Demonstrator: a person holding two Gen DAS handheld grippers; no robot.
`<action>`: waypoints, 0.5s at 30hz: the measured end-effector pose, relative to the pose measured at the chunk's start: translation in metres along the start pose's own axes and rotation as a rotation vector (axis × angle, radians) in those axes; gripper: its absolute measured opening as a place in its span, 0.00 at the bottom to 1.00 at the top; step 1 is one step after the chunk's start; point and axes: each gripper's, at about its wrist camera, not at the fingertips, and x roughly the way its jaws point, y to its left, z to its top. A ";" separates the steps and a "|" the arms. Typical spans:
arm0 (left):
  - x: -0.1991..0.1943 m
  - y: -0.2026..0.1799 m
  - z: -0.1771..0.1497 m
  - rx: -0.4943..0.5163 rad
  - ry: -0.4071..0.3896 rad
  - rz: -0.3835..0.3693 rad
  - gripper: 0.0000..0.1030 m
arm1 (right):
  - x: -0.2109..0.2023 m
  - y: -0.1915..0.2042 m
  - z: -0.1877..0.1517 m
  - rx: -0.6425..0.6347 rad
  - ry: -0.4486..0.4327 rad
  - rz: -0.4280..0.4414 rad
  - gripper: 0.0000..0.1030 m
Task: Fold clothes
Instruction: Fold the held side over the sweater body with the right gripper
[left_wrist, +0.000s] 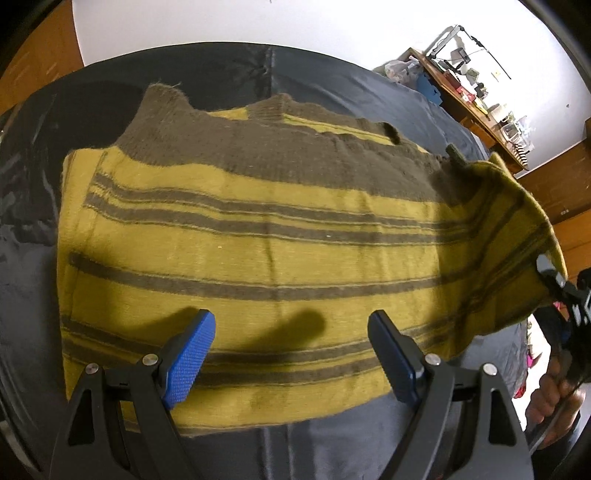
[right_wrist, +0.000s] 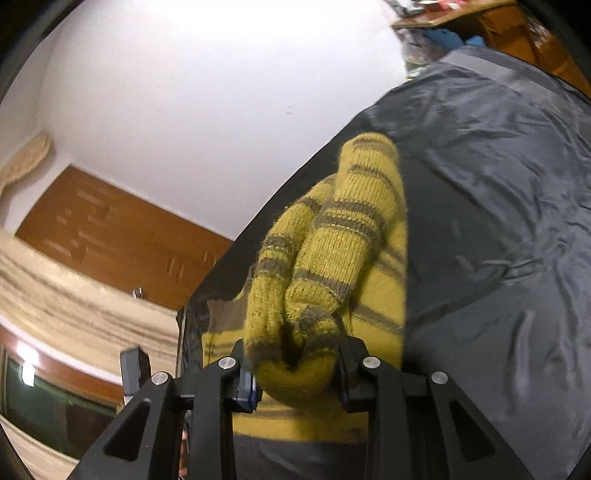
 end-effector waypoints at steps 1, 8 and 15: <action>0.000 0.003 0.000 -0.002 0.001 -0.002 0.85 | 0.004 0.007 -0.004 -0.028 0.013 -0.007 0.30; 0.003 0.015 0.003 -0.021 0.015 -0.026 0.85 | 0.056 0.054 -0.038 -0.254 0.143 -0.087 0.30; 0.004 0.020 0.006 -0.024 0.019 -0.036 0.85 | 0.078 0.058 -0.079 -0.417 0.250 -0.146 0.30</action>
